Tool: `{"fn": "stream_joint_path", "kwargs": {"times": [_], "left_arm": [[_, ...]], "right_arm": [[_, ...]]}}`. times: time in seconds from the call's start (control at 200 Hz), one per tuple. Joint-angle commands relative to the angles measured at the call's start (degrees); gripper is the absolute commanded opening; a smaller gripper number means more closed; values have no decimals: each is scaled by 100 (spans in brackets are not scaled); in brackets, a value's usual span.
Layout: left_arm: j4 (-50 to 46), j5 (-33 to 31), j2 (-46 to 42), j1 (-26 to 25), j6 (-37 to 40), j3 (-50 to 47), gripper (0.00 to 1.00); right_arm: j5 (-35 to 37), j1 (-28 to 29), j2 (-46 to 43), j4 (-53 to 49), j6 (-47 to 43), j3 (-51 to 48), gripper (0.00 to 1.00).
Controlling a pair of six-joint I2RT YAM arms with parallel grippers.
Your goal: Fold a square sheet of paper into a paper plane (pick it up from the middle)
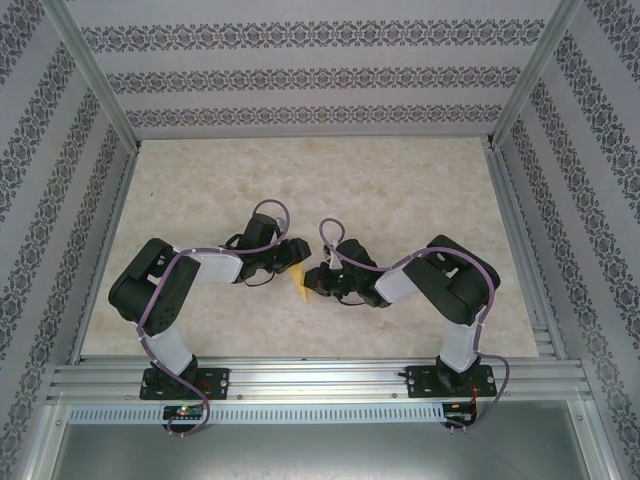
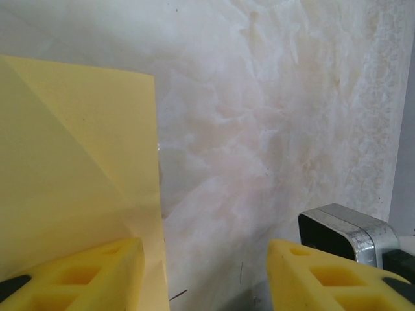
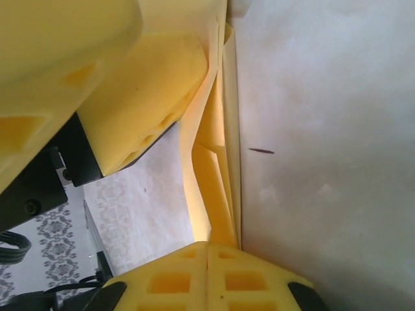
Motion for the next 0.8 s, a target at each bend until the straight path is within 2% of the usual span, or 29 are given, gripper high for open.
{"fn": "stream_joint_path", "kwargs": {"times": [0.0,0.14,0.36,0.58,0.709,0.799], "left_arm": [[-140,-112,172,31,183,-10,53],[-229,-157,179,33,164,-5,53],[-360,-188,200,30,189,36,53],[-399,-150,286,34,186,87,52],[-425,-134,324,31,192,120,52],[-447,-130,333,33,185,143,51]], "right_arm": [[387,176,-14,-1549,-468,97,7],[917,358,-190,-2725,-870,387,8],[1306,604,-164,-3859,-1123,746,8],[1273,637,-371,-3902,-1067,813,8],[1236,591,-548,-3872,-1026,869,15],[1174,574,-620,-3906,-1048,925,15]]}}
